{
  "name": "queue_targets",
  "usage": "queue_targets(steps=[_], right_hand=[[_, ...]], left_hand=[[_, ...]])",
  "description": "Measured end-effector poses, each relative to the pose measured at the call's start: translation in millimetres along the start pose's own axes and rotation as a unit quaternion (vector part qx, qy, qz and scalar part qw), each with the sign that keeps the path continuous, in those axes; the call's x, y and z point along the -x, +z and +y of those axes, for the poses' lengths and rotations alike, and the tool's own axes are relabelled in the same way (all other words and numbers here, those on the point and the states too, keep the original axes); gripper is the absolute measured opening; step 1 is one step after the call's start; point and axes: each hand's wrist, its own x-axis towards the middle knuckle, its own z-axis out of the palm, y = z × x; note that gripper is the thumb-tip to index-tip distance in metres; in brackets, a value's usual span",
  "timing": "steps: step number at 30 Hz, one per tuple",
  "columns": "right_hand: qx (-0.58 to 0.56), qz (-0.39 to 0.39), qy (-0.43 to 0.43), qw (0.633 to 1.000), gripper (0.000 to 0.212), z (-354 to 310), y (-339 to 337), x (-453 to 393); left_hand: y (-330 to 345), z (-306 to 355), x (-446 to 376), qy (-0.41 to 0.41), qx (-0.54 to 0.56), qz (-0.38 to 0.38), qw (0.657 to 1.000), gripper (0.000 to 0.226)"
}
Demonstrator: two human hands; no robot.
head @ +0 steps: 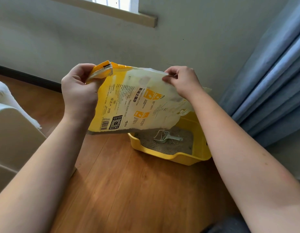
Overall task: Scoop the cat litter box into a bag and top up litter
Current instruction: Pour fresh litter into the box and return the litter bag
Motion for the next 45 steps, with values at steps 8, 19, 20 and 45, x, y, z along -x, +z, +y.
queue_targets(steps=[8,19,20,45], right_hand=[[0.116,-0.067,0.087,0.987,0.007,40,-25,15],[0.166,-0.032,0.046,0.985,0.005,19,-40,13],[0.172,-0.033,0.044,0.984,0.006,18,-39,13],[0.278,-0.012,-0.095,0.956,0.012,-35,-28,14]], left_hand=[[7,2,5,-0.027,0.049,-0.013,0.998,0.024],[-22,-31,0,-0.066,-0.036,-0.026,0.997,0.02],[-23,-34,0,-0.061,-0.05,-0.032,0.996,0.019],[63,-1,8,0.088,-0.392,-0.281,0.872,0.037]])
